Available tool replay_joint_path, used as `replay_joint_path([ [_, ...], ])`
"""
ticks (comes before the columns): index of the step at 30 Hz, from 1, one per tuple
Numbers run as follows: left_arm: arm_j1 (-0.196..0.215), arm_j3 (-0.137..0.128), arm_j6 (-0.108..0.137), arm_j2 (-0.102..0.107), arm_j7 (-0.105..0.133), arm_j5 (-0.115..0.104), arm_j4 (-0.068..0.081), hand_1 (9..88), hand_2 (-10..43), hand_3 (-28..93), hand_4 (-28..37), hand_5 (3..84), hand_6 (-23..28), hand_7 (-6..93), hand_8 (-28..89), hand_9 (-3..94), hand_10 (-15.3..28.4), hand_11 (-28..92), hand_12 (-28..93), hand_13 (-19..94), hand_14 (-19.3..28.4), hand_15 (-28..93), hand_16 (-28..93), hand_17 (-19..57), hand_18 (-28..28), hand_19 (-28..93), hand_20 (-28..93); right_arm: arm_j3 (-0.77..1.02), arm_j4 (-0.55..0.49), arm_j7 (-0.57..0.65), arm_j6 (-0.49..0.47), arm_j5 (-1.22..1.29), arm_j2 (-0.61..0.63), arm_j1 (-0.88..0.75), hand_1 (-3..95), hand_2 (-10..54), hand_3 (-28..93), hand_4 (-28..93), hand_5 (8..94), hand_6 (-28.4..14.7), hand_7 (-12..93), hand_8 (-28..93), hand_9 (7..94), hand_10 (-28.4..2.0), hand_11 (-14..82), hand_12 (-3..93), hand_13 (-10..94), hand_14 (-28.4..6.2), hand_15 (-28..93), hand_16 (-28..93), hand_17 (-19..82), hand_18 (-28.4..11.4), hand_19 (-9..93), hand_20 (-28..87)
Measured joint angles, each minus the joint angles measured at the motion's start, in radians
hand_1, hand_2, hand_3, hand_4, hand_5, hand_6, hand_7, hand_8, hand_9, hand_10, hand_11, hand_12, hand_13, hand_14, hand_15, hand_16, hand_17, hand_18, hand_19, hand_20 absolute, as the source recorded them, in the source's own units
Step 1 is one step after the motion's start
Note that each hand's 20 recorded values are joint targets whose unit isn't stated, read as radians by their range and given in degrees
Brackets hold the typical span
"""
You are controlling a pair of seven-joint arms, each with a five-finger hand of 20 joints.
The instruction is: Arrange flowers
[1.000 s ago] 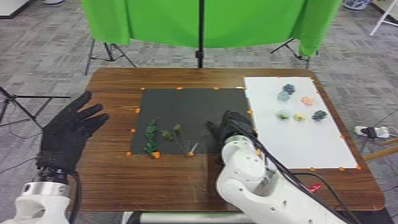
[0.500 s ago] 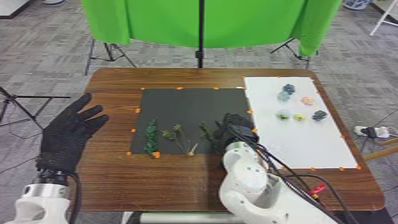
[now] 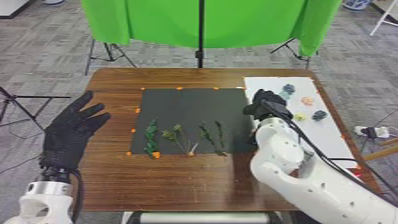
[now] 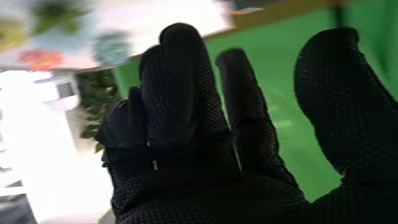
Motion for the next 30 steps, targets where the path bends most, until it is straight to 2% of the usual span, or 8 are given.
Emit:
replay_joint_path([
  [3, -0.017, 0.003, 0.0, 0.002, -0.004, 0.0, 0.004, 25.6, 5.9, 78, -21.8, 35.4, 8.1, 13.7, -10, 34.1, 20.6, 26, 12, 27, 28.4, 56, -9, -6.6, 28.4, 64, -4, 0.038, 0.052, 0.003, -0.07, 0.069, 0.033, 0.035, 35.2, -9.5, 77, -27, 52.4, -2.2, 12, -12, 68.1, -23.9, 26.0, 13.3, 59, -20.5, 72, 8, 31, -28.4, 93, 46],
  [12, -0.041, -0.004, -0.003, -0.009, -0.04, 0.002, 0.004, 25.5, 5.8, 78, -21.7, 35.3, 8.0, 13.9, -10, 34.2, 20.7, 26, 12, 27, 28.4, 56, -9, -6.6, 28.4, 64, -4, 0.097, 0.066, 0.01, -0.084, 0.088, 0.138, 0.025, 35.5, -9.5, 76, -27, 55.9, -1.1, 12, -12, 70.9, -22.7, 23.4, 13.5, 62, -19.0, 69, 8, 31, -28.4, 93, 46],
  [15, -0.04, -0.004, -0.003, -0.011, -0.04, 0.001, 0.004, 25.5, 5.7, 79, -21.8, 35.2, 8.0, 13.9, -10, 34.2, 20.7, 26, 12, 27, 28.4, 56, -9, -6.6, 28.4, 64, -4, 0.113, 0.079, 0.007, -0.125, 0.103, 0.138, 0.017, 35.9, -9.5, 76, -27, 58.6, -0.5, 12, -12, 72.6, -21.5, 22.8, 13.7, 65, -17.4, 68, 9, 30, -28.4, 92, 46],
  [19, -0.04, 0.001, -0.002, -0.009, -0.026, -0.003, 0.008, 25.5, 5.8, 79, -22.0, 35.2, 8.0, 13.9, -10, 34.2, 20.6, 26, 12, 27, 28.4, 56, -9, -6.7, 28.4, 64, -4, 0.079, 0.114, 0.007, -0.145, 0.12, 0.128, 0.028, 36.8, -9.5, 76, -27, 61.6, -0.1, 12, -12, 74.6, -20.2, 22.4, 14.0, 67, -16.2, 67, 10, 30, -28.4, 92, 47],
  [24, -0.042, 0.01, -0.001, 0.001, -0.009, -0.008, 0.013, 25.6, 5.8, 78, -21.9, 35.1, 8.0, 13.9, -10, 34.2, 20.6, 26, 12, 27, 28.4, 56, -9, -6.7, 28.4, 64, -4, 0.056, 0.144, 0.007, -0.163, 0.135, 0.101, 0.034, 42.5, -9.5, 76, -28, 71.4, 1.6, 13, -11, 79.9, -16.6, 23.4, 15.0, 72, -12.6, 65, 13, 31, -28.4, 92, 49],
  [26, -0.042, 0.014, 0.0, 0.005, -0.002, -0.011, 0.014, 25.5, 5.8, 79, -21.8, 35.1, 8.0, 13.9, -10, 34.2, 20.6, 26, 12, 27, 28.4, 56, -9, -6.7, 28.4, 64, -4, 0.043, 0.152, 0.007, -0.167, 0.133, 0.093, 0.038, 50.9, -9.5, 67, -28, 79.5, 1.9, 12, -3, 85.2, -13.6, 20.8, 19.0, 75, -10.6, 64, 15, 32, -28.4, 92, 49],
  [27, -0.041, 0.014, 0.0, 0.006, 0.001, -0.012, 0.014, 25.5, 5.8, 79, -21.8, 35.1, 8.0, 13.9, -10, 34.2, 20.6, 26, 12, 27, 28.4, 56, -9, -6.7, 28.4, 64, -4, 0.031, 0.156, 0.008, -0.166, 0.127, 0.09, 0.044, 54.5, -9.5, 65, -28, 87.0, 2.3, 13, 0, 90.4, -10.2, 16.7, 24.2, 78, -9.0, 64, 17, 34, -28.4, 93, 49],
  [30, -0.04, 0.014, 0.0, 0.006, 0.003, -0.014, 0.014, 25.6, 5.8, 78, -21.9, 35.0, 8.0, 13.9, -10, 34.2, 20.6, 26, 12, 27, 28.4, 56, -9, -6.7, 28.4, 64, -4, -0.01, 0.166, 0.008, -0.146, 0.082, 0.087, 0.067, 56.8, -9.5, 64, -28, 90.8, 2.5, 14, 1, 93.5, -7.6, 19.1, 26.8, 81, -7.6, 66, 19, 36, -28.4, 93, 51],
])
